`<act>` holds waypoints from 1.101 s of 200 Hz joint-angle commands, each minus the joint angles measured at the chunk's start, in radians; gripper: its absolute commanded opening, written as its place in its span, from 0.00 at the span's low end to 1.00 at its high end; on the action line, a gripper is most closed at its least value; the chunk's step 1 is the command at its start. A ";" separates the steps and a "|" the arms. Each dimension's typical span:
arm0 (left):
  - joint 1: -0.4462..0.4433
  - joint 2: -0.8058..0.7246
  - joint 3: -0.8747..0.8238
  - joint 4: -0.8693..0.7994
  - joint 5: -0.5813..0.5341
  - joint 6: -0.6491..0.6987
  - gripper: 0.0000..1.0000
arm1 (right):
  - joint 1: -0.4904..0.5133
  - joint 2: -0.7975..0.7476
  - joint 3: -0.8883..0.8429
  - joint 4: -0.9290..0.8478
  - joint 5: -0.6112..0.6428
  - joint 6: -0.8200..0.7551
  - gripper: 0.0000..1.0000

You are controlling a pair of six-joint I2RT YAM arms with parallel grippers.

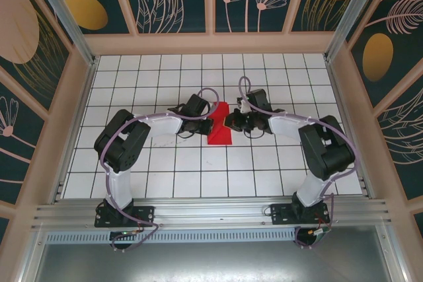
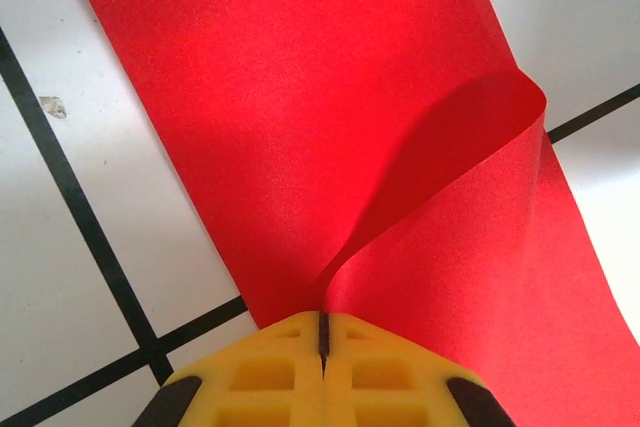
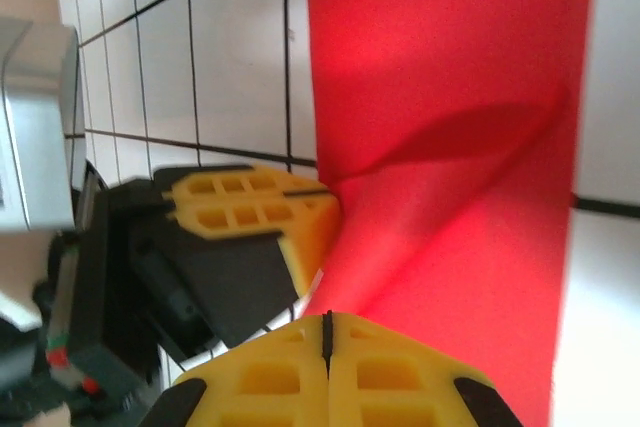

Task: Fold a paper plane with a square sheet of paper (fold left side to right side)
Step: Fold the triangle a second time at the center of the table.

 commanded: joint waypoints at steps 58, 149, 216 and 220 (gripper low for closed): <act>0.002 0.034 -0.033 -0.025 0.016 0.021 0.00 | 0.043 0.201 0.195 -0.020 -0.011 0.003 0.02; 0.002 0.030 -0.034 -0.023 0.023 0.023 0.00 | 0.051 0.224 0.192 -0.127 0.039 -0.054 0.02; 0.002 0.023 -0.034 -0.023 0.013 0.019 0.00 | 0.051 0.221 0.178 -0.134 0.062 -0.059 0.03; 0.003 0.023 -0.034 -0.024 0.012 0.017 0.00 | 0.051 0.221 0.176 -0.136 0.065 -0.059 0.02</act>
